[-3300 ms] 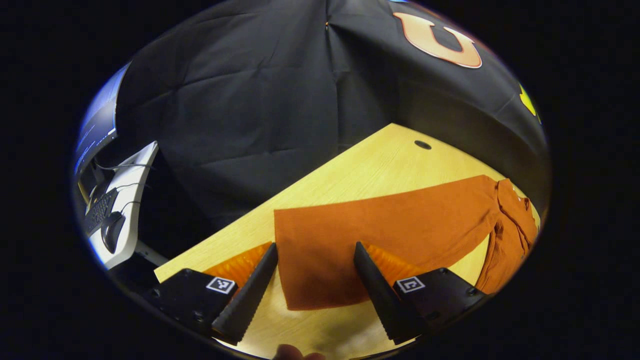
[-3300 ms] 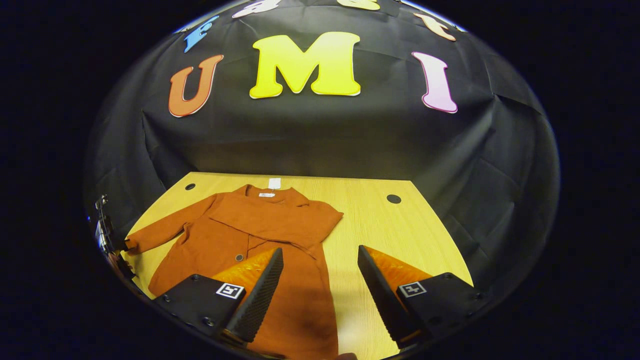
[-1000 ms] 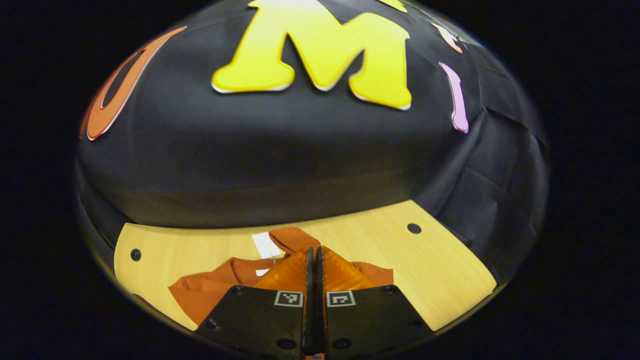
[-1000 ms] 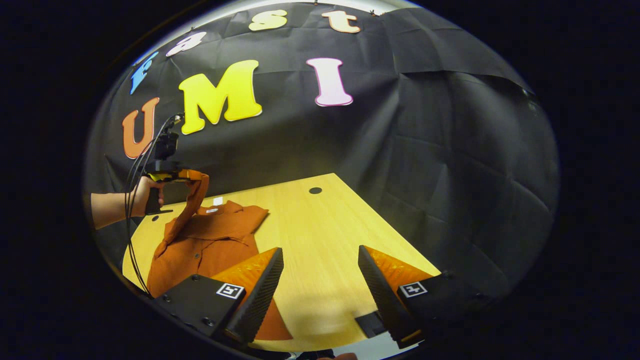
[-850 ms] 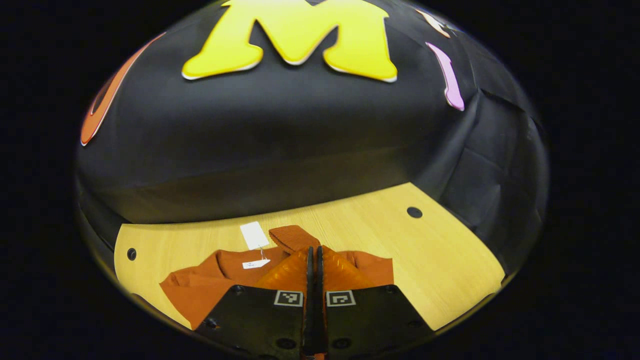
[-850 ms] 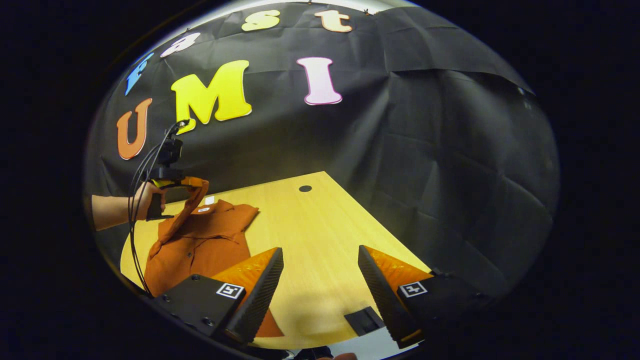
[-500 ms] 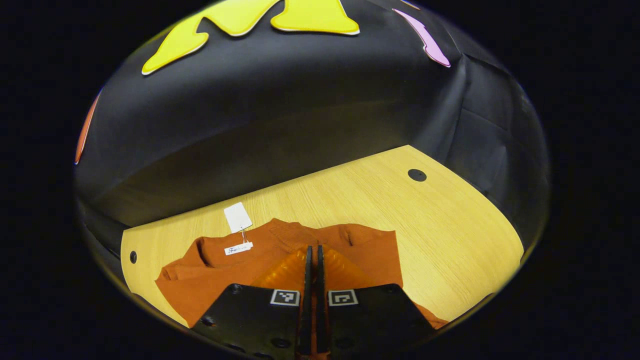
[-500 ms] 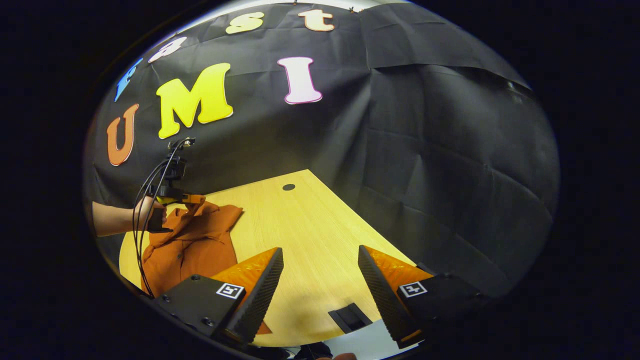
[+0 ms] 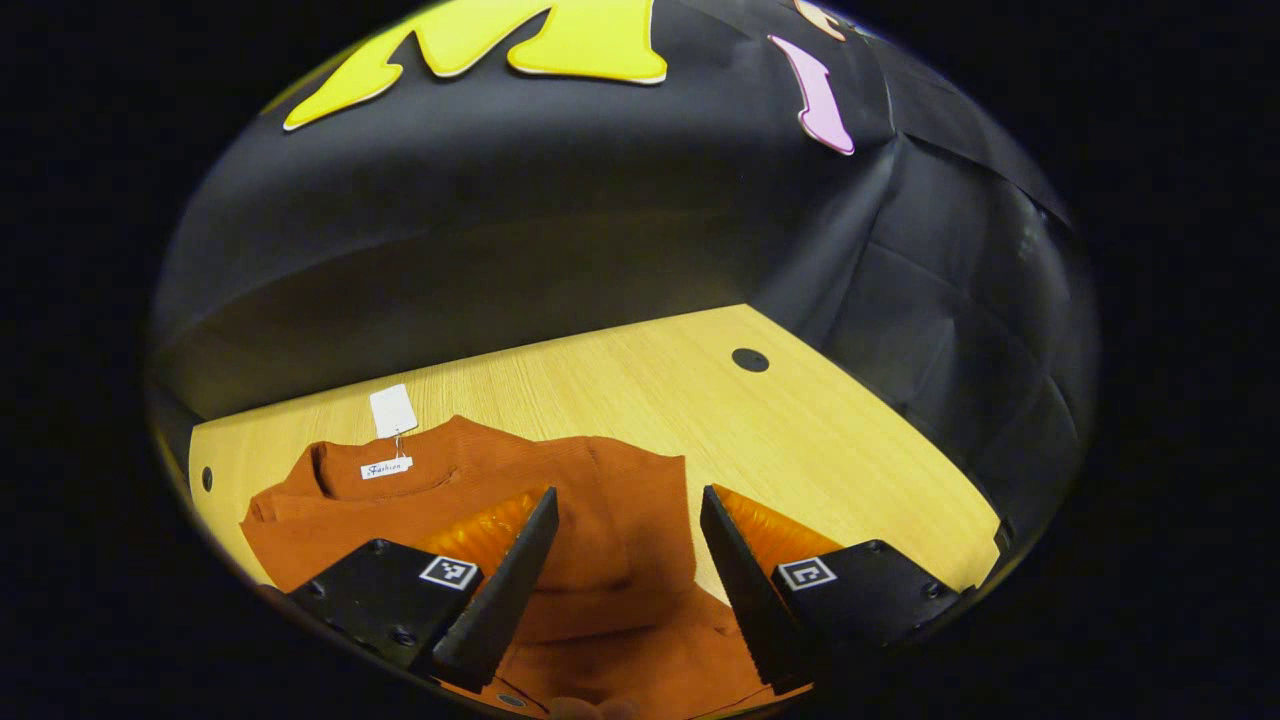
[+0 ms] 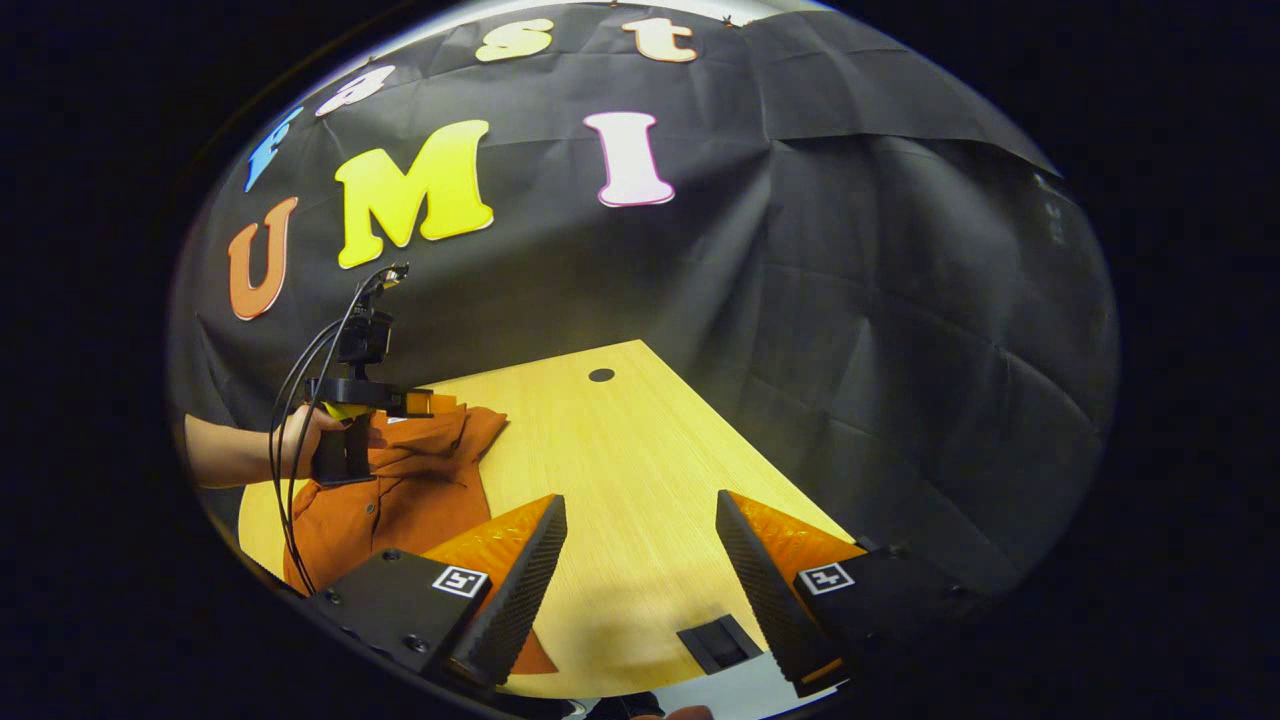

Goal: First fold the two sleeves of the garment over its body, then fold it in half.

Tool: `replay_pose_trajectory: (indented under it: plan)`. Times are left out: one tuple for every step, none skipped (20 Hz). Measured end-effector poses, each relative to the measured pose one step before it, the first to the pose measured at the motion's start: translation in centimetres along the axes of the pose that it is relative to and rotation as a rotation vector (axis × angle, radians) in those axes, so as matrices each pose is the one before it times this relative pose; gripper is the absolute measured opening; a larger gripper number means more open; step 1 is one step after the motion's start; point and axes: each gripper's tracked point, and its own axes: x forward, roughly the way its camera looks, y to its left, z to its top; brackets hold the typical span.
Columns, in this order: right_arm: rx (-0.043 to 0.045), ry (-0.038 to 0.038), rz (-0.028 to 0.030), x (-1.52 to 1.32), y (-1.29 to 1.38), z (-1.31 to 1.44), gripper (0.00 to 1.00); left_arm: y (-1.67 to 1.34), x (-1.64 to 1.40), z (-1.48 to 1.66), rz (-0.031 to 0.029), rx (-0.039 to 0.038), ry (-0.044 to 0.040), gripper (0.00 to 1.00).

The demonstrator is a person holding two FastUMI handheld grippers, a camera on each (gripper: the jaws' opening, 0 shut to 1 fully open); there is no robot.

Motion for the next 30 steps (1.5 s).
replay_pose_trajectory:
  plan:
    - [-0.00273,-0.00287,0.01454,0.200,0.629,0.287,0.94,-0.051,-1.004,0.287,0.00673,0.00143,-0.02141,0.93]
    - [-0.00459,-0.00133,0.01474,0.202,0.579,0.135,0.96,0.317,-1.211,0.337,0.01502,0.00489,-0.02395,0.94]
    - [-0.00754,-0.00065,0.01744,0.337,0.761,0.188,0.96,0.540,-1.474,0.463,0.02368,0.00514,-0.03109,0.94]
    - [-0.01039,-0.00323,0.01804,0.355,0.744,0.216,0.96,0.646,-1.574,0.523,0.02062,-0.00439,-0.03560,0.95]
    - [-0.01099,-0.00322,0.01971,0.475,0.889,0.388,0.96,0.633,-1.782,0.648,0.02239,-0.01415,-0.03020,0.96]
    - [-0.00925,-0.00401,0.02216,0.419,0.969,0.306,0.96,0.673,-1.693,0.236,0.01522,-0.01362,-0.02170,0.95]
    - [-0.01011,-0.00417,0.02260,0.374,0.982,0.404,0.96,1.257,-1.641,0.261,0.03294,-0.01255,-0.02407,0.96]
    - [-0.01216,-0.00272,0.02541,0.545,1.092,0.313,0.96,1.219,-2.014,0.228,0.02345,-0.02750,-0.02060,0.96]
    - [-0.01463,-0.00511,0.02325,0.457,0.989,0.431,0.96,0.784,-1.766,0.517,0.01305,-0.02502,-0.02553,0.96]
    - [-0.01439,-0.00821,0.02349,0.266,0.988,0.518,0.96,1.187,-1.778,0.759,0.03171,-0.01380,-0.02557,0.98]
    - [-0.01368,-0.00875,0.02398,0.489,1.107,0.584,0.94,1.645,-1.157,0.662,0.03656,-0.00805,-0.03233,0.99]
    - [-0.01320,-0.00810,0.02485,0.266,0.965,0.322,0.96,1.559,-1.155,0.802,0.02808,-0.00920,-0.02774,0.99]
    - [-0.01128,-0.00812,0.02352,0.387,1.061,0.443,0.96,1.610,-1.384,0.842,0.03009,-0.00829,-0.02557,0.98]
    - [-0.01222,-0.00675,0.02562,0.327,1.013,0.347,0.96,1.494,-1.241,0.901,0.02535,-0.01063,-0.02826,0.98]
    - [-0.01143,-0.00659,0.02056,0.301,1.045,0.394,0.96,1.773,-1.491,0.807,0.02351,-0.00816,-0.02042,0.98]
    - [-0.01167,-0.01239,0.01782,0.112,0.753,0.408,0.96,1.612,-1.182,0.694,0.03262,-0.00594,-0.02191,0.98]
    - [-0.00829,-0.01454,0.01752,0.155,0.878,0.619,0.96,1.484,-0.989,0.786,0.02718,-0.00900,-0.02419,0.98]
    - [-0.00956,-0.01303,0.01701,0.152,0.845,0.471,0.96,1.338,-0.868,0.590,0.02943,-0.00643,-0.01583,0.98]
    - [-0.01086,-0.00937,0.01509,0.170,0.783,0.460,0.96,1.077,-0.798,0.473,0.02589,-0.00558,-0.01354,0.98]
    - [-0.01303,-0.01133,0.01612,0.139,0.715,0.459,0.96,1.116,-0.659,0.477,0.02358,-0.00927,-0.01038,0.99]
    - [-0.01202,-0.01164,0.01753,0.176,0.807,0.660,0.96,1.271,-0.850,0.598,0.02758,-0.00508,-0.01976,0.99]
    - [-0.00551,-0.00939,0.01461,0.086,0.618,0.369,0.96,1.014,-0.682,0.557,0.02411,-0.00493,-0.01335,0.99]
    - [-0.00070,-0.01003,0.01188,0.018,0.529,0.473,0.96,-0.149,-1.335,-0.702,0.01589,-0.00969,-0.01814,1.00]
    - [-0.00082,-0.00714,0.00759,-0.013,0.368,0.261,0.96,0.598,-0.407,0.091,0.00658,-0.01283,-0.00552,0.98]
    - [-0.00265,-0.00207,0.00301,0.088,0.307,0.218,0.96,0.361,-0.334,-0.066,0.00235,-0.01137,-0.00036,0.98]
    - [-0.00404,-0.00024,0.00693,0.002,0.346,0.052,0.96,0.323,-0.372,-0.080,-0.00475,-0.00311,0.00309,0.98]
    - [-0.00666,0.00262,0.00203,0.082,0.167,0.061,0.96,0.211,-0.221,-0.143,-0.00542,-0.00095,0.00701,0.98]
    - [-0.00443,0.00297,-0.00096,-0.035,-0.113,-0.073,0.96,0.316,-0.384,0.052,-0.00797,0.00625,0.00100,0.98]
    - [0.00299,0.00472,0.00217,-0.036,0.077,-0.093,0.96,0.296,-0.445,-0.152,-0.00621,0.00870,0.00523,0.99]
    - [0.00385,0.00773,0.00283,-0.068,0.052,-0.299,0.94,0.518,-0.468,-0.167,-0.00387,0.00775,-0.00006,0.99]
